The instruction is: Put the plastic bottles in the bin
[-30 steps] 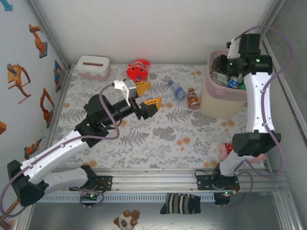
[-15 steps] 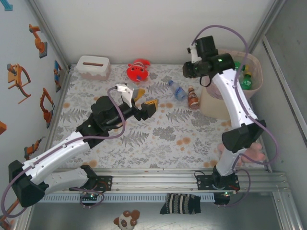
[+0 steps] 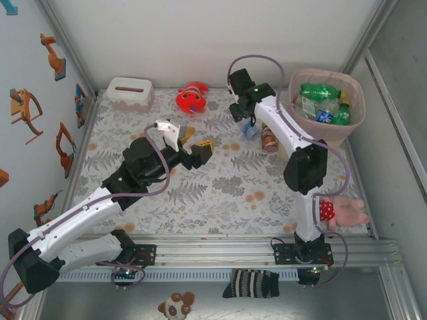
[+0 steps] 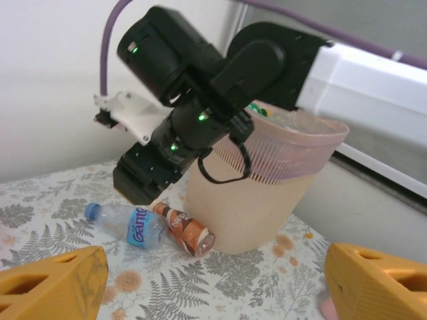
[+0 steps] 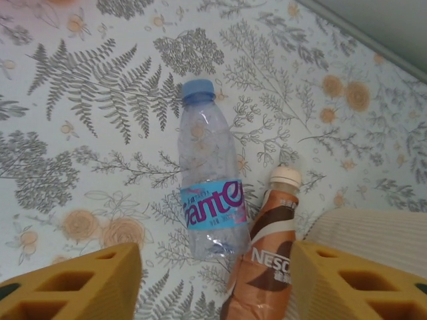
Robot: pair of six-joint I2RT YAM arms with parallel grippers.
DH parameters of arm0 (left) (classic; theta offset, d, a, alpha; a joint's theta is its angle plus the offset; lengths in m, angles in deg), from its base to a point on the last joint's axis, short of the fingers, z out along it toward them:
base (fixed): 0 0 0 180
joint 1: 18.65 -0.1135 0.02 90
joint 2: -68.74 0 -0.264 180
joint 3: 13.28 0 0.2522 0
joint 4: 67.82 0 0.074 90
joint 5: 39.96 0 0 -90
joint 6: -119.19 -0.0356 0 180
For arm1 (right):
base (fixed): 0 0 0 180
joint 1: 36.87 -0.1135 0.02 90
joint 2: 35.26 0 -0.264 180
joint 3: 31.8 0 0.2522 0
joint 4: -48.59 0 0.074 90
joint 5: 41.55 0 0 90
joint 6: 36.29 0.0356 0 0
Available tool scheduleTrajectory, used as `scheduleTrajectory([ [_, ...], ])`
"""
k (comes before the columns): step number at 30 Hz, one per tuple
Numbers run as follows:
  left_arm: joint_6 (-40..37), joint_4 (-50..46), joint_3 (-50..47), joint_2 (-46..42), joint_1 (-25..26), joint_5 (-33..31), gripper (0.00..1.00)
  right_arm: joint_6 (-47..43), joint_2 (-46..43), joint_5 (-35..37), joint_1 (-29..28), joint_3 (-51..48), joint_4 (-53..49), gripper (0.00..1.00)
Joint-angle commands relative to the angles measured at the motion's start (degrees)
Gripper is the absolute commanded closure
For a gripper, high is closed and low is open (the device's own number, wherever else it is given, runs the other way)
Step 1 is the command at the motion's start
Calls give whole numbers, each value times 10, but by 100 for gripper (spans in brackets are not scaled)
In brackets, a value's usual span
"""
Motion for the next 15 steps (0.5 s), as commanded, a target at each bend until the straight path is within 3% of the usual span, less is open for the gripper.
scheduleTrajectory([
  [1, 12, 0, -6, -10, -5, -8, 16, -26, 29, 44, 0, 15, 31, 36],
  [10, 23, 3, -11, -11, -10, -9, 16, -56, 127, 53, 4, 50, 54, 26],
  [15, 31, 10, -18, -14, -13, -13, 16, -52, 165, 20, 17, 57, 56, 20],
])
